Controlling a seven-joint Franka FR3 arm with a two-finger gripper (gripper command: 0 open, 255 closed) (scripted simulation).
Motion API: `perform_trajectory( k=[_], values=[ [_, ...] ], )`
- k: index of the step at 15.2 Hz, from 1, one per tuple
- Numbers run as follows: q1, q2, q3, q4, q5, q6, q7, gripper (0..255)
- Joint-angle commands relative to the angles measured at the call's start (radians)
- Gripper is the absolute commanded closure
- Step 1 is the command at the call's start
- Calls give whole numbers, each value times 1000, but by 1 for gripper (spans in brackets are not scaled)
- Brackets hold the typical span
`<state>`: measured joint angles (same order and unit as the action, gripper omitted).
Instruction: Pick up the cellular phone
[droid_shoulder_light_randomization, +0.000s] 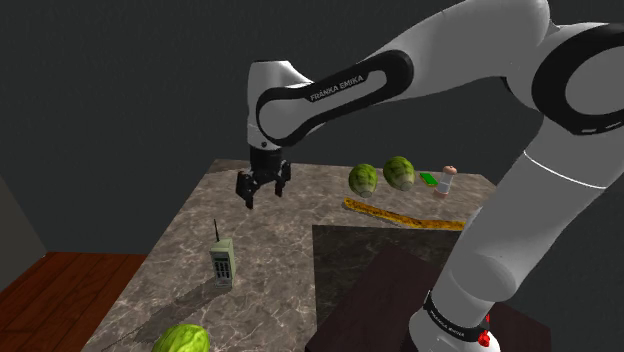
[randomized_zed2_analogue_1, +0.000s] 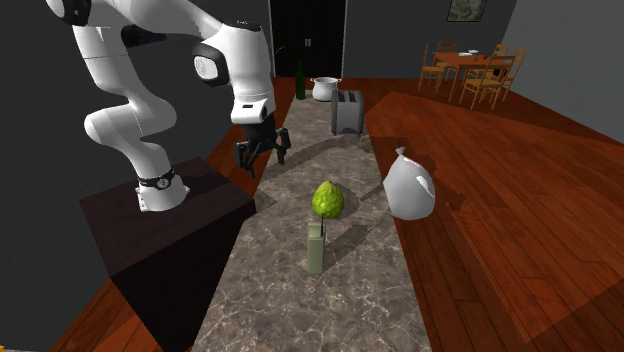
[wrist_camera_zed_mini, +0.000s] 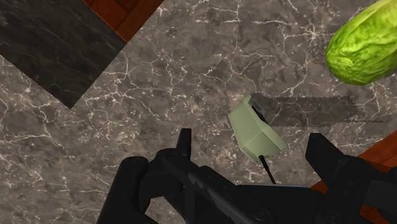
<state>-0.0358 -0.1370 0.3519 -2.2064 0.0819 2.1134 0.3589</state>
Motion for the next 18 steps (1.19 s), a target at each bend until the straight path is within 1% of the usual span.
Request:
perform_trajectory(
  k=[1, 7, 11, 15, 18],
  values=[
    [0, 75, 15, 26, -21, 35, 53, 0],
    [29, 322, 28, 162, -107, 99, 215, 0],
    [68, 487, 12, 278, -157, 118, 307, 0],
    [113, 651, -14, 417, -189, 120, 379, 0],
    [117, 670, -18, 415, -195, 139, 382, 0]
  ],
)
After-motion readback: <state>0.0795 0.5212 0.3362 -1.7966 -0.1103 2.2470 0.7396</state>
